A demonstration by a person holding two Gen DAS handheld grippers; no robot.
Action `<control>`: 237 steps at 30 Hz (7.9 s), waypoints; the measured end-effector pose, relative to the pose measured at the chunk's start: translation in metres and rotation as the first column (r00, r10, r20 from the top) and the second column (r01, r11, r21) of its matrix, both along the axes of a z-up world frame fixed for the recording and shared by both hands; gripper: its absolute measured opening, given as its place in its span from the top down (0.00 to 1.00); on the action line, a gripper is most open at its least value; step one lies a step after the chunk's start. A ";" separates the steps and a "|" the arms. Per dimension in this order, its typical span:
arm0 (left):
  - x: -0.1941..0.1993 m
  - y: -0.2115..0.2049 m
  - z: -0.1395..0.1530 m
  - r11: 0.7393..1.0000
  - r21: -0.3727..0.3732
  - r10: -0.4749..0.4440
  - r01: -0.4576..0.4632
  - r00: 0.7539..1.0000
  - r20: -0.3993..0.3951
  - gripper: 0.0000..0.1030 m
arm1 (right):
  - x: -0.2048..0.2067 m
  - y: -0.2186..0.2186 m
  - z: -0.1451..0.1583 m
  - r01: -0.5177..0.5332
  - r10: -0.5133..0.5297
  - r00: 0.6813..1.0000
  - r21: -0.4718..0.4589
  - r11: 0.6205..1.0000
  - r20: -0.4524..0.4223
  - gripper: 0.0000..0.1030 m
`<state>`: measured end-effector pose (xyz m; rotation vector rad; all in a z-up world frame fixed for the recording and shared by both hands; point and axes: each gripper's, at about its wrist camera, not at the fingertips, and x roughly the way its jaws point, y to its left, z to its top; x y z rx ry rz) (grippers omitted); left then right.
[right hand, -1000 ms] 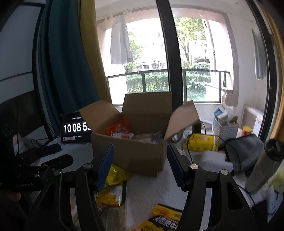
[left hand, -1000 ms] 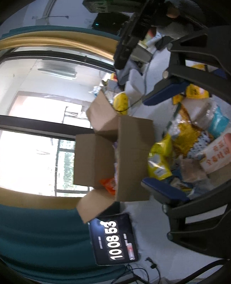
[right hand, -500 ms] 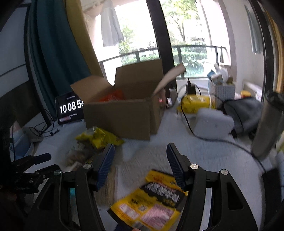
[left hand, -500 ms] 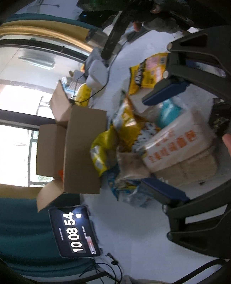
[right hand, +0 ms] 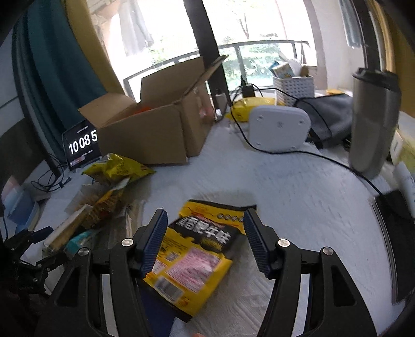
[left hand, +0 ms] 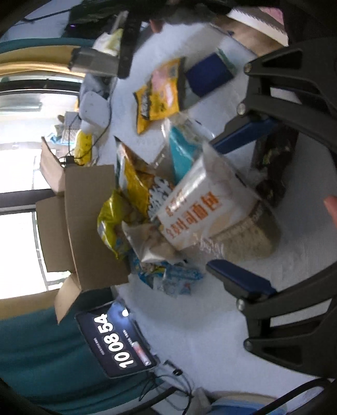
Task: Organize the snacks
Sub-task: 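Grasp a bread loaf bag with the left tool while the right tool grasps the yellow jerky bag, then lift the bread bag and jerky bag and carry both over the cardboard box, then open both tools to drop the bread bag and jerky bag into the box, then withdraw both tools from the box back to the snack pile, then grasp the black foil bag with the left tool while the right tool grasps the clear teal-label packet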
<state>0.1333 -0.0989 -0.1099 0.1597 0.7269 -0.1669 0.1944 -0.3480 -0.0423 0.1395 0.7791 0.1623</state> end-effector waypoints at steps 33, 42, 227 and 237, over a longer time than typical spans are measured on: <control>0.067 0.076 0.001 0.982 -0.181 -0.055 0.052 0.998 -0.012 0.62 | 0.035 0.030 -0.054 0.088 -0.078 0.963 0.028 0.996 -0.259 0.62; 0.056 0.089 0.037 0.968 -0.236 -0.063 0.083 0.994 0.091 0.68 | 0.033 0.038 -0.018 0.091 -0.094 0.983 -0.030 0.995 -0.159 0.83; -0.029 0.104 -0.021 0.960 -0.274 0.043 -0.066 0.995 -0.090 0.26 | -0.066 0.204 -0.063 -0.278 0.250 0.949 -0.134 0.951 -0.192 0.49; -0.035 0.106 -0.017 0.943 -0.330 0.014 -0.044 0.996 -0.092 0.26 | -0.049 0.222 -0.056 -0.280 0.270 0.950 -0.046 0.959 -0.156 0.49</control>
